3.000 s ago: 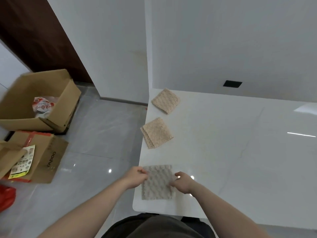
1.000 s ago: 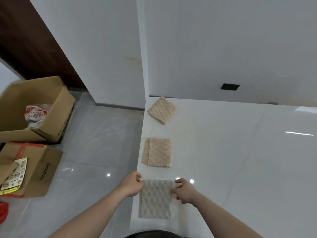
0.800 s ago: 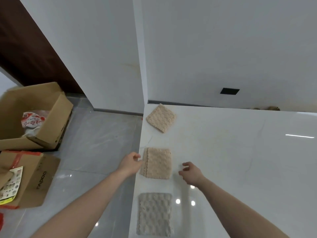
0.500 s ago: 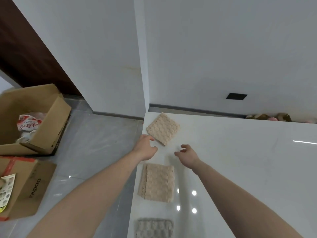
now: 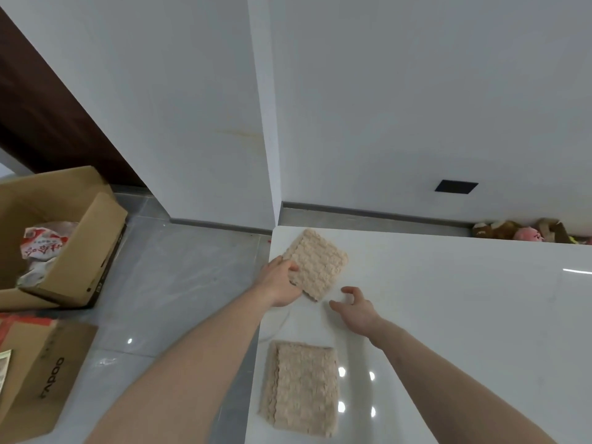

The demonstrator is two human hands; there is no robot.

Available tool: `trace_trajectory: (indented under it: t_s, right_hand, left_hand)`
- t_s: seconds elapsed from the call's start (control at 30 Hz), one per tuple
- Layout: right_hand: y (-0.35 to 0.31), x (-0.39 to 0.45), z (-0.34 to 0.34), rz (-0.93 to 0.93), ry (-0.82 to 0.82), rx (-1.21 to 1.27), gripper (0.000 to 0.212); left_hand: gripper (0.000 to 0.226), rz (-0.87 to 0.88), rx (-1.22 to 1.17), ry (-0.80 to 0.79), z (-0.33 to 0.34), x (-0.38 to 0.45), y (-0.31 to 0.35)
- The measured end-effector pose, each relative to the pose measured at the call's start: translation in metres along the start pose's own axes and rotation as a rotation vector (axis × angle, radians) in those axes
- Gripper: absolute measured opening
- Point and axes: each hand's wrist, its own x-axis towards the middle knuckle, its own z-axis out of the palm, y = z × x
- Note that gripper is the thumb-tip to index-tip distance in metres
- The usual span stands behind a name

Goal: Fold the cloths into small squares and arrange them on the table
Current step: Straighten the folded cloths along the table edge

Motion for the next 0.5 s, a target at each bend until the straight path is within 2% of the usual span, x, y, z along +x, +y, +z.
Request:
trace_trajectory:
  t_s: [0.07, 0.2, 0.3, 0.37, 0.5]
  right_hand:
    - [-0.004, 0.007, -0.003, -0.036, 0.016, 0.004, 0.066]
    - [-0.016, 0.011, -0.006, -0.021, 0.054, 0.169, 0.061]
    - [-0.026, 0.011, -0.003, -0.038, 0.109, 0.252, 0.063]
    - [-0.031, 0.009, 0.002, -0.065, 0.131, 0.257, 0.063]
    - [-0.036, -0.003, 0.008, -0.138, 0.212, 0.162, 0.047]
  left_hand:
    - [0.065, 0.023, 0.029, 0.002, 0.004, -0.001, -0.003]
    - [0.076, 0.040, 0.083, -0.052, 0.007, -0.008, -0.010]
    - [0.076, 0.046, 0.087, -0.075, 0.008, -0.016, -0.011]
    - [0.073, 0.068, 0.069, -0.076, 0.012, -0.026, -0.011]
    - [0.068, 0.096, 0.011, -0.065, 0.026, -0.048, -0.013]
